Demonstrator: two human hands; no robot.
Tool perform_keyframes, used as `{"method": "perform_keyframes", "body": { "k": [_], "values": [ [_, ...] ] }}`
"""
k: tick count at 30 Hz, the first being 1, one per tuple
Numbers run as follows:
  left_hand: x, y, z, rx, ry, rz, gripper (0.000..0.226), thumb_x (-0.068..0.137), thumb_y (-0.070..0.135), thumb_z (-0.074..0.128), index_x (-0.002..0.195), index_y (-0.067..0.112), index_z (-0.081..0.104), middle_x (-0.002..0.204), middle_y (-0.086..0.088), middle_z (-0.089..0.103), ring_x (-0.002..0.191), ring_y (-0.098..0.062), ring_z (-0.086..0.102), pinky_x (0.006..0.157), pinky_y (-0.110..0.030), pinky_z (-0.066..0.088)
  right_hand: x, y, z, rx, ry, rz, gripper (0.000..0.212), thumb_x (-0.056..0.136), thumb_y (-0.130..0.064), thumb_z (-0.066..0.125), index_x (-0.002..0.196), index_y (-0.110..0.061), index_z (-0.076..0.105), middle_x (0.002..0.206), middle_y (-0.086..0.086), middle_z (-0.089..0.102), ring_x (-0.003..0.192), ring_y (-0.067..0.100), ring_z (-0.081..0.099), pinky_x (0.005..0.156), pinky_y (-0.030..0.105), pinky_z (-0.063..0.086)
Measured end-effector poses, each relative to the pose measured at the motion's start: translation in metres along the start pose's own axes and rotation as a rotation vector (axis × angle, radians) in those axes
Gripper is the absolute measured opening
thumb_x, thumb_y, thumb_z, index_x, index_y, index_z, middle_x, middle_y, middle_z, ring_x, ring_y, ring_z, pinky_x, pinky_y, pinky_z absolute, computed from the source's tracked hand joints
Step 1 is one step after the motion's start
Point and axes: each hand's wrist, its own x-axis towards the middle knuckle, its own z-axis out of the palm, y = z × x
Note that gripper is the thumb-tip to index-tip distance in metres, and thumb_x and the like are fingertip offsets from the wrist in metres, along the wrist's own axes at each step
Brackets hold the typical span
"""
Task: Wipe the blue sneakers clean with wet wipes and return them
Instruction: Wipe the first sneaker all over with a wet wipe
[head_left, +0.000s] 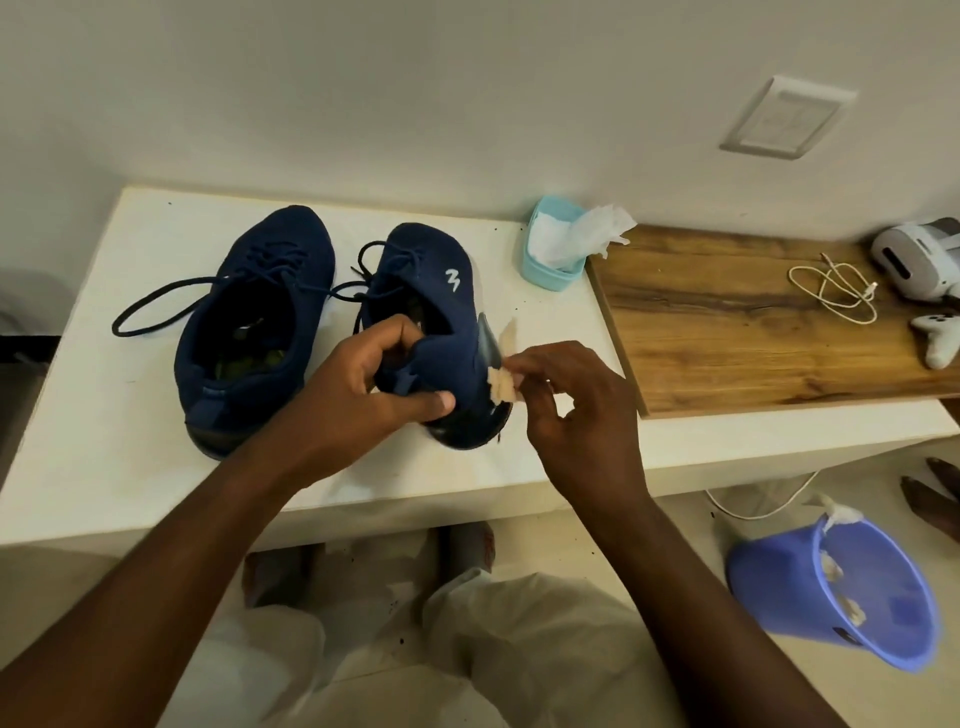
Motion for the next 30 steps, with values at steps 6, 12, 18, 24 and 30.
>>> {"method": "perform_keyframes", "body": {
  "k": [6, 12, 18, 24, 30],
  "values": [
    [-0.006, -0.007, -0.011, 0.19, -0.026, -0.041, 0.034, 0.058, 0.012, 0.078, 0.082, 0.023, 0.057, 0.075, 0.005, 0.059, 0.068, -0.004, 0.052, 0.059, -0.013, 0.043, -0.008, -0.004, 0.012, 0.173, -0.351, 0.229, 0.023, 0.088, -0.004, 0.069, 0.102, -0.021, 0.075, 0.097, -0.011, 0.072, 0.087, 0.004, 0.066, 0.077, 0.013, 0.053],
    [-0.012, 0.001, -0.008, 0.37, -0.167, -0.071, 0.032, 0.068, 0.036, 0.082, 0.096, 0.037, 0.065, 0.09, 0.014, 0.068, 0.092, -0.003, 0.062, 0.093, -0.034, 0.046, -0.01, 0.004, 0.017, 0.336, -0.429, 0.534, 0.014, 0.081, -0.001, 0.074, 0.092, -0.01, 0.075, 0.087, 0.0, 0.074, 0.08, 0.013, 0.071, 0.079, 0.028, 0.06],
    [-0.004, 0.021, 0.033, 0.995, -0.018, -0.239, 0.08, 0.071, 0.096, 0.036, 0.124, 0.04, 0.057, 0.115, 0.019, 0.067, 0.113, -0.005, 0.06, 0.122, -0.06, 0.004, -0.008, 0.005, 0.016, 0.399, -0.412, 0.588, 0.019, 0.078, 0.003, 0.076, 0.094, -0.005, 0.072, 0.085, 0.006, 0.073, 0.077, 0.015, 0.071, 0.068, 0.023, 0.059],
    [-0.001, 0.02, 0.026, 0.595, 0.121, -0.251, 0.022, 0.088, 0.046, 0.071, 0.101, 0.029, 0.075, 0.086, 0.011, 0.073, 0.088, -0.01, 0.067, 0.097, -0.046, 0.051, 0.0, 0.008, 0.01, 0.439, -0.105, 0.698, 0.018, 0.08, 0.0, 0.075, 0.09, -0.014, 0.075, 0.086, 0.001, 0.074, 0.081, 0.017, 0.071, 0.078, 0.034, 0.062],
    [-0.017, 0.018, -0.014, -0.134, 0.017, -0.424, 0.017, 0.077, 0.026, 0.075, 0.09, 0.015, 0.077, 0.09, -0.006, 0.078, 0.088, -0.014, 0.074, 0.066, -0.017, 0.054, -0.011, -0.021, 0.01, 0.243, -0.125, 0.214, 0.016, 0.088, -0.009, 0.071, 0.097, -0.022, 0.076, 0.097, -0.014, 0.07, 0.093, 0.005, 0.066, 0.076, 0.019, 0.056]
  ]
}}
